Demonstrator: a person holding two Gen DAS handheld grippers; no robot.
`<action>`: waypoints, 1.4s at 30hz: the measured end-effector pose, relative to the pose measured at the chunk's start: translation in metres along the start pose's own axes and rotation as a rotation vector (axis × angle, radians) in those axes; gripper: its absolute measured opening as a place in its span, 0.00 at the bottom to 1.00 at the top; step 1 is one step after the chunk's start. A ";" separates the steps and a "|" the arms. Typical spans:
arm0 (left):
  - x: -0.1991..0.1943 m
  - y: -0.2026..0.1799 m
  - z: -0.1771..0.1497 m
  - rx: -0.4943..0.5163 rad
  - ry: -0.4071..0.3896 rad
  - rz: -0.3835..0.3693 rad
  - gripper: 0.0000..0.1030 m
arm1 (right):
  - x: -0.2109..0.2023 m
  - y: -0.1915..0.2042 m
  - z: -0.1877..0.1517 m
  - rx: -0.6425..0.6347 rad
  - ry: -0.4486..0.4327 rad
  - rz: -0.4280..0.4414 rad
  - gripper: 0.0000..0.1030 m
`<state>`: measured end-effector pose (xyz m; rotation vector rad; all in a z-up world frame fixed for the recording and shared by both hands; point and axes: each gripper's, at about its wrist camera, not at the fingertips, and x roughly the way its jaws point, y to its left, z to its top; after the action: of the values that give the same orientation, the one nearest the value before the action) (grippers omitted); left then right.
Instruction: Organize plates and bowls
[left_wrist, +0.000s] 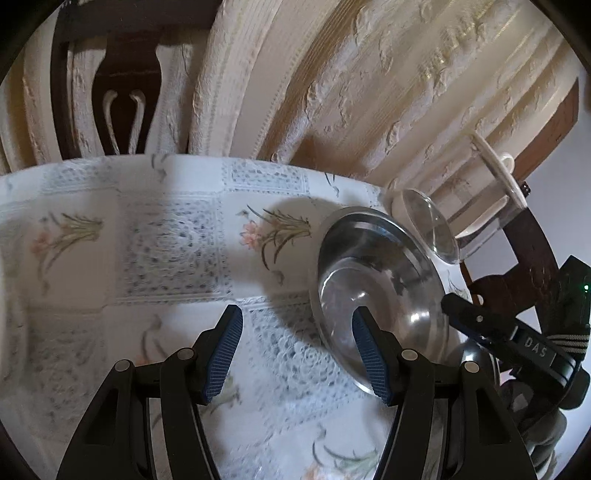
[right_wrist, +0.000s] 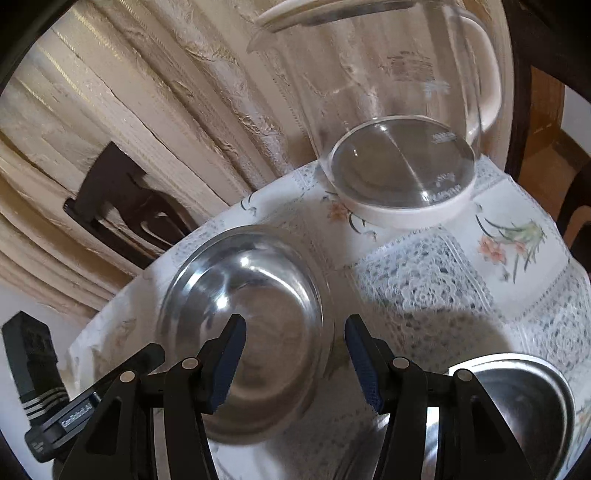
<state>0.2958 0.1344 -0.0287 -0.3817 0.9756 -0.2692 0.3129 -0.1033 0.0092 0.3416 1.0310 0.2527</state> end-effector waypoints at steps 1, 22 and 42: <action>0.004 0.000 0.002 -0.002 0.003 -0.009 0.61 | 0.003 0.003 0.001 -0.013 0.003 -0.010 0.57; -0.002 -0.010 -0.007 0.065 0.022 0.021 0.32 | -0.005 0.033 -0.017 -0.173 0.027 0.030 0.28; -0.116 -0.020 -0.071 0.164 -0.095 0.095 0.32 | -0.088 0.064 -0.090 -0.255 -0.013 0.188 0.28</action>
<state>0.1725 0.1473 0.0313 -0.1965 0.8686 -0.2405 0.1887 -0.0619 0.0618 0.2080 0.9422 0.5453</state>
